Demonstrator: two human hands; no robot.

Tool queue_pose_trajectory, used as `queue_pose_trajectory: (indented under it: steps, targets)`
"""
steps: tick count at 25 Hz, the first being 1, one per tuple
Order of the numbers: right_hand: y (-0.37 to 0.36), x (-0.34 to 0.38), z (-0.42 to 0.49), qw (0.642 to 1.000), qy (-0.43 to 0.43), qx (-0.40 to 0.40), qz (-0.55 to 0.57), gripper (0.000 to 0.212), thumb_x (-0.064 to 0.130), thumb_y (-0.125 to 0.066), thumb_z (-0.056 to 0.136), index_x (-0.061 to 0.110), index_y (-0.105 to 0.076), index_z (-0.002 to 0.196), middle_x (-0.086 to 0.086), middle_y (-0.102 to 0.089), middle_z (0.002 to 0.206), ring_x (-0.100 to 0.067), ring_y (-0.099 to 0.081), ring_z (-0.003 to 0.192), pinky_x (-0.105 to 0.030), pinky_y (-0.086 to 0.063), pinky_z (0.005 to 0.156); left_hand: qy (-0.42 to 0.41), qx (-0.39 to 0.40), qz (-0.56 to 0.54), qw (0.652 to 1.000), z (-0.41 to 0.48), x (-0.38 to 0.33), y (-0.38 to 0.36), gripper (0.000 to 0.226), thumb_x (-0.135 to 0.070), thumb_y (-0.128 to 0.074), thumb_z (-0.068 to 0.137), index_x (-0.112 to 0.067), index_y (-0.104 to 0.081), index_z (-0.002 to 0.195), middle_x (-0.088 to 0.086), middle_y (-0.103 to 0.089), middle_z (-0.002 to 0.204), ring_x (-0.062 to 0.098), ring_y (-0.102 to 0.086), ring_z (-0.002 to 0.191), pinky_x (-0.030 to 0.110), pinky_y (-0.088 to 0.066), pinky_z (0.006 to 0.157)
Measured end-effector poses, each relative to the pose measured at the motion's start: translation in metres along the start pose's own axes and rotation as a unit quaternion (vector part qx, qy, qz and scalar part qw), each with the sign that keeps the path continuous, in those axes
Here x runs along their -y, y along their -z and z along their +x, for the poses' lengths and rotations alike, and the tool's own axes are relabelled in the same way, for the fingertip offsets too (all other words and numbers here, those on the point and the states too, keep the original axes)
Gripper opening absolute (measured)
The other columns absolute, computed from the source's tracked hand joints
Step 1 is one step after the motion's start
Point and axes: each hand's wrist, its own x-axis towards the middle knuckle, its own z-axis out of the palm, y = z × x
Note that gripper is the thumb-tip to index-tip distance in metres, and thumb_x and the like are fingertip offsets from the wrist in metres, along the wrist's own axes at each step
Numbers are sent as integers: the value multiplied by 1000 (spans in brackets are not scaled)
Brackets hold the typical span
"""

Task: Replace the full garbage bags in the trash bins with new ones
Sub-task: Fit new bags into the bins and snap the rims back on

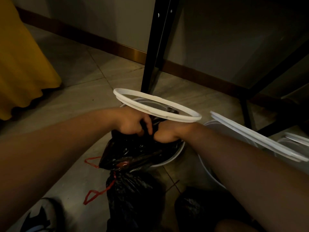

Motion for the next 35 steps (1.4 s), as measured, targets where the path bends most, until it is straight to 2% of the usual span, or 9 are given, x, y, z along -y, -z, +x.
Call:
queue_pose_trajectory:
  steps: [6, 11, 14, 17, 19, 22, 24, 28, 35]
  targets:
    - [3, -6, -3, 999, 44, -14, -19, 34, 24, -56, 96, 17, -69, 127, -7, -68, 126, -26, -63, 108, -31, -44, 85, 41, -119, 296, 947, 10, -2, -10, 30, -25, -64, 95, -21, -64, 125, 1, -65, 115, 23, -63, 103, 33, -54, 83]
    - [1, -38, -21, 984, 24, -149, 90, 11, 22, -65, 93, 22, -57, 85, 7, -56, 83, -17, -59, 85, -26, -40, 68, 85, -141, 213, 963, -1, 6, 14, 11, -25, -57, 95, -28, -48, 90, -7, -46, 85, 19, -50, 84, 34, -50, 72]
    - [0, -55, -40, 969, -3, -180, 167, 17, 16, -70, 85, 31, -62, 91, 9, -58, 92, -9, -56, 83, -23, -40, 62, 92, -128, 125, 980, -3, 10, 30, 23, -17, -54, 95, -30, -60, 77, -5, -63, 91, 17, -58, 84, 29, -48, 69]
    - [2, -63, -39, 963, -20, -187, 192, 25, 11, -65, 86, 36, -69, 88, 13, -61, 99, -3, -54, 85, -20, -44, 66, 119, -115, 39, 985, 3, 10, 35, 30, -12, -51, 100, -22, -79, 97, -8, -70, 95, 11, -63, 86, 13, -50, 69]
    - [0, -62, -29, 968, -40, -177, 175, 23, 16, -62, 90, 27, -76, 105, 0, -69, 115, -14, -62, 98, -27, -53, 80, 158, -75, -13, 984, 10, 8, 26, 25, -16, -54, 100, -11, -76, 110, 6, -73, 113, 22, -68, 98, 29, -57, 86]
    - [-4, -52, -9, 984, -48, -109, 136, 37, 26, -61, 97, 13, -65, 132, -14, -62, 139, -28, -58, 126, -28, -44, 94, 205, 9, -161, 965, 9, 1, 7, 20, -15, -65, 90, -9, -74, 106, 13, -75, 97, 24, -72, 70, 31, -56, 57]
    - [5, -46, -3, 980, -28, -103, 169, 45, 30, -68, 95, 17, -60, 138, -10, -60, 140, -24, -55, 125, -27, -39, 90, 198, -1, -162, 967, 12, 0, 0, 27, -11, -65, 87, -9, -72, 113, 14, -73, 106, 26, -73, 79, 34, -59, 60]
    - [7, -38, -20, 977, 33, -181, 105, 50, 41, -69, 88, 32, -59, 137, -2, -55, 140, -22, -55, 123, -31, -44, 92, 163, -109, -64, 978, 23, 3, -8, 39, -13, -53, 98, -16, -70, 133, 9, -64, 137, 28, -60, 125, 35, -50, 104]
    - [-43, -21, -90, 965, 168, -177, 99, 48, 50, -54, 88, 36, -65, 132, 14, -63, 133, -9, -53, 128, -42, -40, 110, 188, -53, -27, 980, 32, 5, -37, 33, -24, -52, 101, -3, -68, 121, 17, -69, 123, 27, -63, 99, 32, -47, 82]
